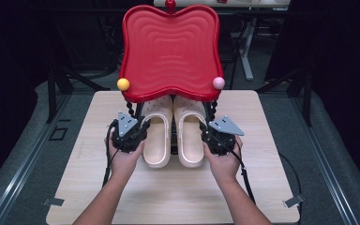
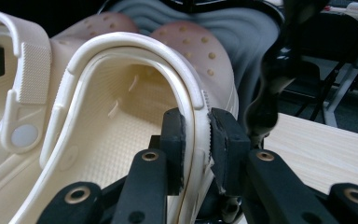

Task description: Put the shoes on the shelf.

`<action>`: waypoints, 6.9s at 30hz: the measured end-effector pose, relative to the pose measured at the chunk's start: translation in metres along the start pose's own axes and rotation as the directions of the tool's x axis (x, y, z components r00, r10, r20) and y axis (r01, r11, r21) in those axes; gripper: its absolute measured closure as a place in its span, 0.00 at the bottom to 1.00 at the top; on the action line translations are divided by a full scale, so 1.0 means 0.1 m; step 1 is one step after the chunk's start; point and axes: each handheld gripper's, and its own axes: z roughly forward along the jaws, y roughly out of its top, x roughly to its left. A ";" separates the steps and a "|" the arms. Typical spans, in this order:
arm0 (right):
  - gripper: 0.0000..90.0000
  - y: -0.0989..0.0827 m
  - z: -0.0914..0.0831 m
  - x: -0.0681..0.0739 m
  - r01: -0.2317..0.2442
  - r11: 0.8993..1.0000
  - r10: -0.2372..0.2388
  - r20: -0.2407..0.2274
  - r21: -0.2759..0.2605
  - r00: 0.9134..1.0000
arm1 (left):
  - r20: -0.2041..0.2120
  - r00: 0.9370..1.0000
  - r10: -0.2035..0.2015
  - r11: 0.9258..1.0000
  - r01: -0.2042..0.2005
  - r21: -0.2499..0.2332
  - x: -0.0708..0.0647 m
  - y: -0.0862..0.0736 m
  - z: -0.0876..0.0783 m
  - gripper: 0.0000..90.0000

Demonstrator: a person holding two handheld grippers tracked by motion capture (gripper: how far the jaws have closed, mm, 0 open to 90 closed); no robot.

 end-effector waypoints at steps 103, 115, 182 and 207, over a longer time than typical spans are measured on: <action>0.77 -0.52 -0.85 0.17 0.129 0.990 -0.114 -0.228 0.052 0.967 | 0.162 0.982 -0.101 0.995 0.101 0.008 -0.01 -0.50 -0.85 0.68; 0.98 -0.79 -0.75 0.25 0.132 0.981 -0.089 -0.276 0.141 0.957 | 0.189 0.979 -0.073 0.994 0.055 0.098 -0.14 -0.80 -0.86 0.90; 1.00 -0.63 -0.23 0.24 0.082 0.989 -0.053 -0.217 0.126 0.975 | 0.178 0.981 -0.083 0.986 0.056 0.156 -0.07 -0.57 -0.29 1.00; 1.00 -0.47 0.16 0.15 0.016 0.992 0.007 -0.181 0.127 0.983 | 0.153 0.979 -0.135 0.981 0.111 0.158 -0.09 -0.49 0.11 1.00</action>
